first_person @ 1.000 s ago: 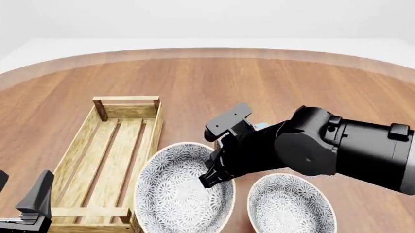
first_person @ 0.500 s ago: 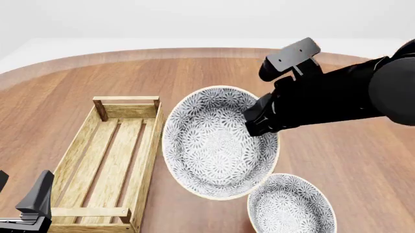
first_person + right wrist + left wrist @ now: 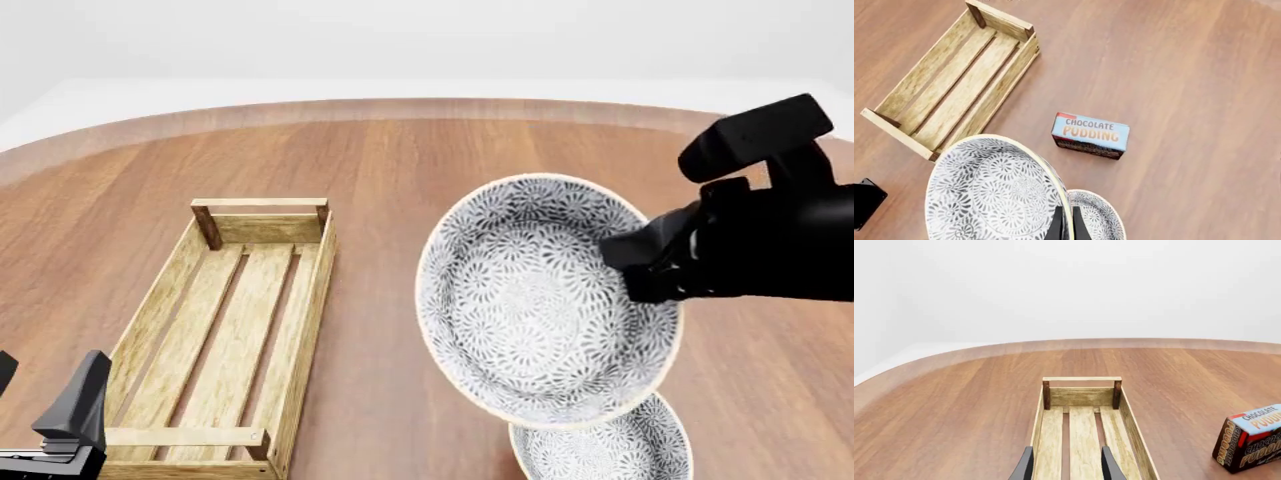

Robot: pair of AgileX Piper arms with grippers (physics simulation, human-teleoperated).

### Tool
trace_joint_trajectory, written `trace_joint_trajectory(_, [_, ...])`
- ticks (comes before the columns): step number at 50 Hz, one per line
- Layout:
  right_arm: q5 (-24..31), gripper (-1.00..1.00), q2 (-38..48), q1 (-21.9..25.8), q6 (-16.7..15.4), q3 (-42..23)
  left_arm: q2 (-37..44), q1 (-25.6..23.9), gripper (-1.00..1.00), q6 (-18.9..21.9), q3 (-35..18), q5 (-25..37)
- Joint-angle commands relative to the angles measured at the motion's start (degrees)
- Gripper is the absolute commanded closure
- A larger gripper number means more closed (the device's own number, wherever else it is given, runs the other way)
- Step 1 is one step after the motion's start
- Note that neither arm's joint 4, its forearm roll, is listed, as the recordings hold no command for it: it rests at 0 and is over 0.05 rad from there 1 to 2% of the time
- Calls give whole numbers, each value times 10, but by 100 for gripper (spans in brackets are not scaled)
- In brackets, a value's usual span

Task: Stack the left bowl on the right bowl and place them in the tray.

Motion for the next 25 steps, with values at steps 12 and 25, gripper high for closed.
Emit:
trace_joint_trajectory(12, [3,100,-143,-41,65,111,0,0,-100,0,0,0])
trace_joint_trajectory(25, [-15,100,-205,-58,107,174,0,0,-100,0,0,0])
